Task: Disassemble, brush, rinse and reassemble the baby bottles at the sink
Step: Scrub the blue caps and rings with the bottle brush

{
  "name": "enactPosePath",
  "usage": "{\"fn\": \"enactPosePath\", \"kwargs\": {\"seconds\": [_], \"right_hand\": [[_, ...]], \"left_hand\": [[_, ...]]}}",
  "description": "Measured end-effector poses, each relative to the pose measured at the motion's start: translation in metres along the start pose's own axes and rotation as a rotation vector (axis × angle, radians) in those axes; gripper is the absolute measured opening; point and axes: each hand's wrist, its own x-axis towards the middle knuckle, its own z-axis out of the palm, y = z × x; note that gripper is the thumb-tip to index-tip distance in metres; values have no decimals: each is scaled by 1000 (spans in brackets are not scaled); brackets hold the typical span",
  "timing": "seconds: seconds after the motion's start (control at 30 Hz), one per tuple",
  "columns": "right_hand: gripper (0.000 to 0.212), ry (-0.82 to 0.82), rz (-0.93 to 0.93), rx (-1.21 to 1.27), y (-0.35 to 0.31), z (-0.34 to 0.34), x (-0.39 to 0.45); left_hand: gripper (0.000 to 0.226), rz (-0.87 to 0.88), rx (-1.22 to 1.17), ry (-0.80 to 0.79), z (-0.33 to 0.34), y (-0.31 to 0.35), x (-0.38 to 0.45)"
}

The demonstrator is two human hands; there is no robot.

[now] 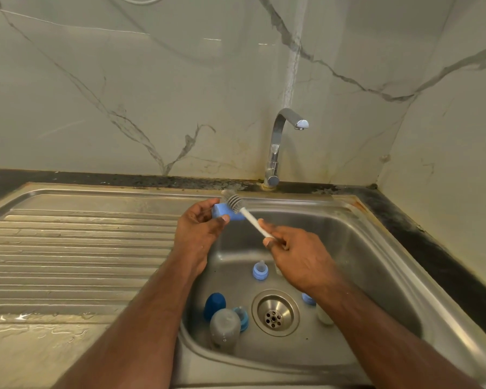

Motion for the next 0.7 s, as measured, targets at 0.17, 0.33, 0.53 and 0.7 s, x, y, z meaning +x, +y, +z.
{"fn": "enactPosePath", "kwargs": {"seconds": [0.17,0.33,0.53,0.7], "right_hand": [[42,27,49,-30,7,-3,8],[41,-8,1,24,4,2,1],[38,-6,-28,29,1,4,-3],[39,9,52,-30,9,-2,8]], "left_hand": [[39,26,60,-52,1,-2,-1],[47,23,40,-66,0,-2,0],[37,-2,-31,-10,-1,1,1],[40,67,110,-48,0,-1,-2]]}}
